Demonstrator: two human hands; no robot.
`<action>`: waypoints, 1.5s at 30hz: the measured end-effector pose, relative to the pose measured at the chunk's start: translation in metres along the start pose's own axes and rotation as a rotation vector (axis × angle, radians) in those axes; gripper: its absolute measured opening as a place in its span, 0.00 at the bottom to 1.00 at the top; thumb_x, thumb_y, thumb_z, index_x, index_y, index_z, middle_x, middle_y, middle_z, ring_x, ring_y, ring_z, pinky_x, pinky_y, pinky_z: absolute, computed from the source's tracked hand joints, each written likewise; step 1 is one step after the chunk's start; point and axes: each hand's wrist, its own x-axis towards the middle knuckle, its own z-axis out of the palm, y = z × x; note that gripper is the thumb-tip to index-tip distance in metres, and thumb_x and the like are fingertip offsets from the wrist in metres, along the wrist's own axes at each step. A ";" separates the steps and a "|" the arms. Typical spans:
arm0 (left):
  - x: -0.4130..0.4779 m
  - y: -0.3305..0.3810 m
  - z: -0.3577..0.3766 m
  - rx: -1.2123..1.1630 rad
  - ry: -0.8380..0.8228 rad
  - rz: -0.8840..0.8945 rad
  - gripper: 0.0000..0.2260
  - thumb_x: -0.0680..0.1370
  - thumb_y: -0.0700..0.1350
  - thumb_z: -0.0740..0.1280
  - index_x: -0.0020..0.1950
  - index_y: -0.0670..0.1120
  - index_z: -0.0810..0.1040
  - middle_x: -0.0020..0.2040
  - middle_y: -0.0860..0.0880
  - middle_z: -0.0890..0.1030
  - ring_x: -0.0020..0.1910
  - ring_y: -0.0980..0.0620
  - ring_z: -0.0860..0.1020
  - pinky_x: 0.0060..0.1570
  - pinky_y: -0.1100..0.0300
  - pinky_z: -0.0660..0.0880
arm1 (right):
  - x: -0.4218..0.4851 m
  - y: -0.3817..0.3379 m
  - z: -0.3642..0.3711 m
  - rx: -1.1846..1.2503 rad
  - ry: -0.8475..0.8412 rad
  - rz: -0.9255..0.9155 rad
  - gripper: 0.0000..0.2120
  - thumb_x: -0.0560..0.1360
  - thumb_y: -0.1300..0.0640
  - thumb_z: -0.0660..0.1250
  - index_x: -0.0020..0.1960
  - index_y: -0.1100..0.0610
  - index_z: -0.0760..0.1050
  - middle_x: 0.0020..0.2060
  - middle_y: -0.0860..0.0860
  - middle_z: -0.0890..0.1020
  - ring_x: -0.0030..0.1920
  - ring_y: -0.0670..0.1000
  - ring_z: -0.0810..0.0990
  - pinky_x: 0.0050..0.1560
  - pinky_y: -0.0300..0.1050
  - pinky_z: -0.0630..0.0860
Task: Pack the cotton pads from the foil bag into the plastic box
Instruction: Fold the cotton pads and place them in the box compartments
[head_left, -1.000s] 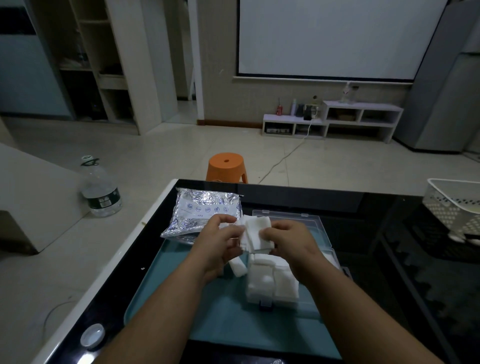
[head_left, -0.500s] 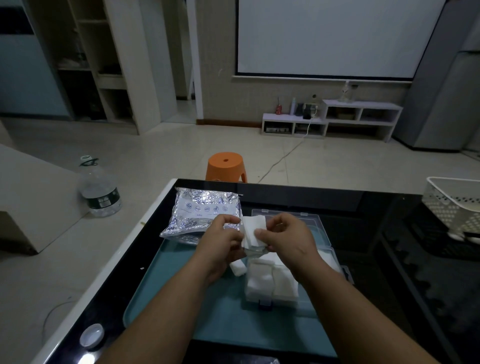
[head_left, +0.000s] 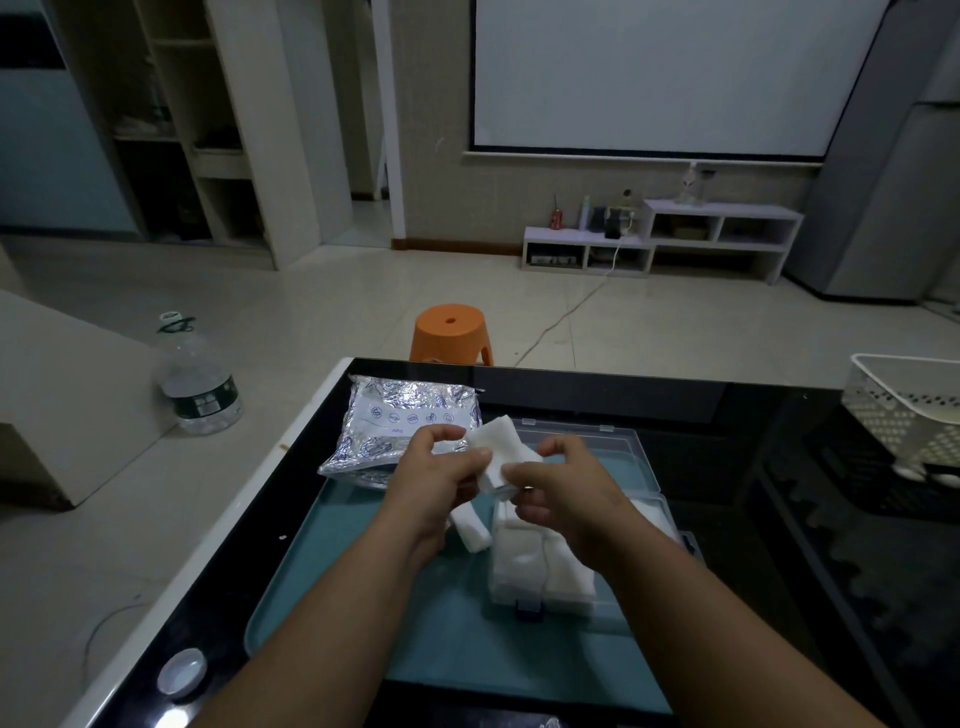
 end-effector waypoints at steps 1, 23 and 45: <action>-0.001 0.000 0.001 -0.034 -0.010 -0.005 0.13 0.75 0.38 0.70 0.57 0.45 0.73 0.51 0.37 0.82 0.45 0.41 0.81 0.53 0.44 0.78 | 0.000 0.000 0.000 0.083 -0.021 0.017 0.20 0.73 0.64 0.72 0.59 0.56 0.66 0.52 0.63 0.80 0.49 0.60 0.84 0.48 0.50 0.82; -0.004 -0.002 0.004 -0.282 -0.166 -0.054 0.11 0.78 0.36 0.64 0.59 0.45 0.76 0.49 0.43 0.82 0.47 0.45 0.81 0.51 0.50 0.78 | -0.002 -0.002 0.005 -0.067 -0.023 -0.063 0.20 0.69 0.64 0.74 0.53 0.55 0.67 0.53 0.61 0.79 0.51 0.61 0.82 0.48 0.50 0.80; 0.007 -0.006 -0.002 -0.114 -0.070 -0.007 0.13 0.76 0.32 0.67 0.58 0.43 0.75 0.49 0.40 0.83 0.46 0.41 0.82 0.47 0.46 0.81 | -0.004 -0.005 -0.003 -0.166 0.086 -0.066 0.05 0.77 0.62 0.67 0.45 0.54 0.79 0.44 0.55 0.83 0.45 0.54 0.82 0.48 0.47 0.80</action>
